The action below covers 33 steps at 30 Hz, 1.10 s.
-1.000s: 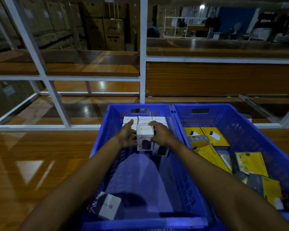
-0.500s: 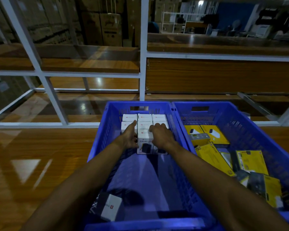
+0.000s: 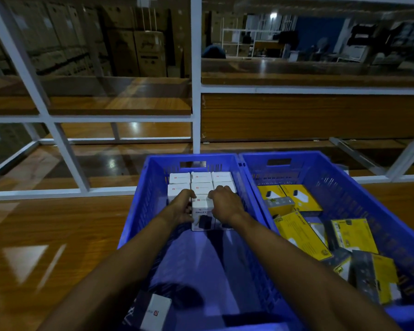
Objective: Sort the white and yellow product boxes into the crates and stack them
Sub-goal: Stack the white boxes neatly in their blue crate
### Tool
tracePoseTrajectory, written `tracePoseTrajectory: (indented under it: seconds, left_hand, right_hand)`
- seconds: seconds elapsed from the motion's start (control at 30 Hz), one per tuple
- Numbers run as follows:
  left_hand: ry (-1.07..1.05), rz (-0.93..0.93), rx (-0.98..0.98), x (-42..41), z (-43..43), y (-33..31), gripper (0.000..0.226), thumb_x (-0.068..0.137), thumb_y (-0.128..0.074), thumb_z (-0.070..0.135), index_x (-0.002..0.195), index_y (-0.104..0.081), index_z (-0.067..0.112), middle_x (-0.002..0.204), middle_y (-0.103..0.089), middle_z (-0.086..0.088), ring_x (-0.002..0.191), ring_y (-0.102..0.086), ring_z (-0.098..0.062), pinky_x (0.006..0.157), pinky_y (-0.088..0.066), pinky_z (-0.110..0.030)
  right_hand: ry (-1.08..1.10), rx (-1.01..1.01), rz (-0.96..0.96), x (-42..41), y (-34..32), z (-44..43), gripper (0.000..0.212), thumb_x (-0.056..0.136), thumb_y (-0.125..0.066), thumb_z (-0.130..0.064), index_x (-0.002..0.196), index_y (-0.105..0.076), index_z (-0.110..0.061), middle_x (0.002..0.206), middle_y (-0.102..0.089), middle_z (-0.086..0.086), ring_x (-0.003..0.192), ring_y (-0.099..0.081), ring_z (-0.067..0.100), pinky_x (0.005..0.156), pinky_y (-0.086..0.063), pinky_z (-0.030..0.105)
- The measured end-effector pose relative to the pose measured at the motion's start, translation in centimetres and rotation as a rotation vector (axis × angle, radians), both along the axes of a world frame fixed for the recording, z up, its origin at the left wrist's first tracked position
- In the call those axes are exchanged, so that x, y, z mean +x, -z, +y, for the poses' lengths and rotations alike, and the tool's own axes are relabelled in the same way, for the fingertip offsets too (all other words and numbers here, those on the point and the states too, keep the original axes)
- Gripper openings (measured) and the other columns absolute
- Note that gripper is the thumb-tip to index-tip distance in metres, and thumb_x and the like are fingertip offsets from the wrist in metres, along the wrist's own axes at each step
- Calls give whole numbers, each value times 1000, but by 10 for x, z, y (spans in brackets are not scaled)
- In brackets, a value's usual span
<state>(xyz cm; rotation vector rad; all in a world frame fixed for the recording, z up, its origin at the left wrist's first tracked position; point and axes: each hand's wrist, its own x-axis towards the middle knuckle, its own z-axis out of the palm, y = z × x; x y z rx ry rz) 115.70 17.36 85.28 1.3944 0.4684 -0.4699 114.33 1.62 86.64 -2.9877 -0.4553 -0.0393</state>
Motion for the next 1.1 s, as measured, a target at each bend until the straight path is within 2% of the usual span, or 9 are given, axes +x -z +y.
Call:
tracePoseTrajectory:
  seconds: [0.07,0.13,0.43,0.67,0.73,0.8,0.9,1.03,1.1]
  left_hand:
    - [-3,-16,29,1,1,5,22,64,-51,14,84,-52,8,69,-45,-8,60,-44,-21,58,-41,-31]
    - [-5,-35,64,-1,0,6,20,74,-46,7,90,-58,7,72,-54,-10,67,-52,-24,61,-48,-35]
    - [-20,-76,178,3,0,8,21,82,-45,-3,97,-57,5,89,-62,-19,84,-60,-35,74,-53,-45]
    - [-38,-137,210,-11,0,-3,16,88,-47,-12,91,-56,0,75,-59,-17,63,-58,-29,40,-50,-28]
    - [-29,-142,230,-14,3,-8,16,87,-46,-11,83,-56,1,69,-55,-16,55,-52,-25,37,-46,-23]
    - [18,-150,289,-18,9,-12,11,87,-46,-5,82,-55,-1,67,-51,-18,50,-47,-22,44,-42,-24]
    - [142,-186,461,-28,15,-25,11,91,-53,2,92,-59,-7,75,-58,-24,53,-52,-26,50,-43,-29]
    - [477,-140,659,-60,20,-48,14,95,-50,13,97,-59,2,88,-63,-18,66,-59,-28,58,-49,-31]
    - [580,-111,730,-74,28,-51,13,97,-44,12,97,-56,6,98,-68,-20,71,-61,-29,62,-49,-32]
  right_hand:
    - [3,19,-1,-1,1,0,44,84,-69,-15,127,-57,-14,124,-52,12,118,-48,33,89,-51,45]
    - [10,28,-13,-2,1,0,44,83,-70,-14,125,-57,-14,124,-51,12,116,-49,33,88,-51,45]
    - [-2,20,-31,-3,5,0,37,88,-68,-18,125,-61,-12,123,-53,12,117,-48,33,91,-50,45]
    - [-39,-17,-3,-4,4,2,39,89,-67,-26,124,-60,-11,126,-51,13,120,-49,34,94,-51,45]
    - [-47,-5,32,-4,1,0,41,88,-69,-27,124,-61,-10,127,-51,13,120,-49,35,95,-50,47]
    - [-47,17,68,-4,-2,-2,42,87,-71,-28,123,-61,-10,127,-52,14,120,-51,35,96,-49,45]
    - [-32,66,84,-8,-4,-2,40,87,-69,-30,122,-62,-12,124,-54,13,115,-56,34,91,-51,42]
    - [-62,175,72,-31,-12,8,43,92,-65,-36,128,-62,-14,129,-58,10,112,-60,30,89,-52,38]
    - [-109,230,96,-48,-19,18,38,92,-65,-36,122,-66,-13,118,-67,11,104,-63,29,86,-54,40]
